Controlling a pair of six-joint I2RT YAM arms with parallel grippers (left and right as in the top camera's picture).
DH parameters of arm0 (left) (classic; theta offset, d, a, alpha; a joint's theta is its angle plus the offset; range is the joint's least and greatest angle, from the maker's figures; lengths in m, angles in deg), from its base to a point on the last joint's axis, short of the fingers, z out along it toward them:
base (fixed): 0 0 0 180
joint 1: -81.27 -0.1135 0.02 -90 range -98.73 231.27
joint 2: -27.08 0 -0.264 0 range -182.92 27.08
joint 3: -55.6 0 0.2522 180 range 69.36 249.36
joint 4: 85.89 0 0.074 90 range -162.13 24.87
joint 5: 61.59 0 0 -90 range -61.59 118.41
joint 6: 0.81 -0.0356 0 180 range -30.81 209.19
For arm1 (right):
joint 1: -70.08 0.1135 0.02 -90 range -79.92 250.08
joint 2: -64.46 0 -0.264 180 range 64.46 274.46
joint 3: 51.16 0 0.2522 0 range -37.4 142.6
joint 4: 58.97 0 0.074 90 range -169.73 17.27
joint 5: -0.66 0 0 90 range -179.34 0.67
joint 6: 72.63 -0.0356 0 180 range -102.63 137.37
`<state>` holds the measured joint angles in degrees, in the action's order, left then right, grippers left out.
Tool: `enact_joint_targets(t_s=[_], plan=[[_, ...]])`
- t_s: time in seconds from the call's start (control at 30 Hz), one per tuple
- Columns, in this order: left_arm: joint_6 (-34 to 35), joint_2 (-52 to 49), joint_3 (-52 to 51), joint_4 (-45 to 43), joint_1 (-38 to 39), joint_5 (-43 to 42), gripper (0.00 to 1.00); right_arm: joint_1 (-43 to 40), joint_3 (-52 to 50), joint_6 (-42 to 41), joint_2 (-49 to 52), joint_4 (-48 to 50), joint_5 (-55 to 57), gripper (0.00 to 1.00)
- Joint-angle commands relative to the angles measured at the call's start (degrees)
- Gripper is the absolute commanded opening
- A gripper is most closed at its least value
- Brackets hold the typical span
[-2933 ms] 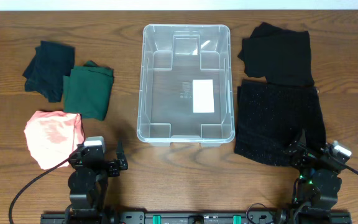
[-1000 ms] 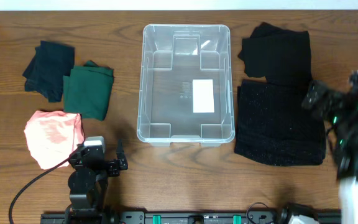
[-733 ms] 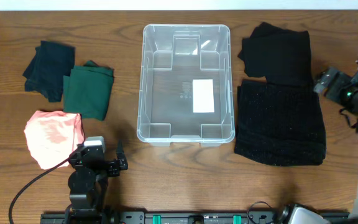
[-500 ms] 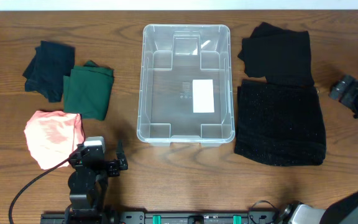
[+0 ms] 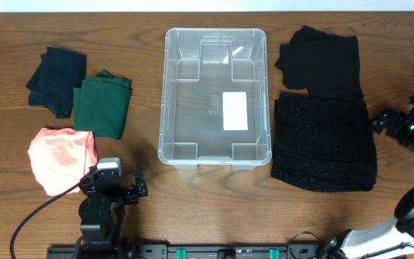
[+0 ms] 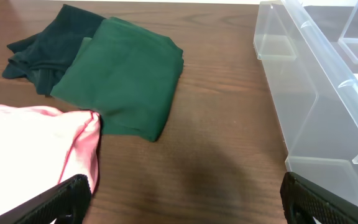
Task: Pack container
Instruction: 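Move the right gripper down to the black knit sweater's left edge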
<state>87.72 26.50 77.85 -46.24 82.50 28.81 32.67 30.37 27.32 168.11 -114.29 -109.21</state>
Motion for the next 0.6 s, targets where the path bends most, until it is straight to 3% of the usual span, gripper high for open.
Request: enact_joint_targets(t_s=[0.0,0.57], plan=[[0.26,0.35,-1.05,0.11,-0.15,0.07,0.98,-0.57,0.81,6.16,3.02,-1.38,-7.43,0.99],[0.26,0.33,-1.05,0.13,-0.15,0.07,0.98,-0.44,0.76,10.47,13.4,-8.26,-13.94,0.99]])
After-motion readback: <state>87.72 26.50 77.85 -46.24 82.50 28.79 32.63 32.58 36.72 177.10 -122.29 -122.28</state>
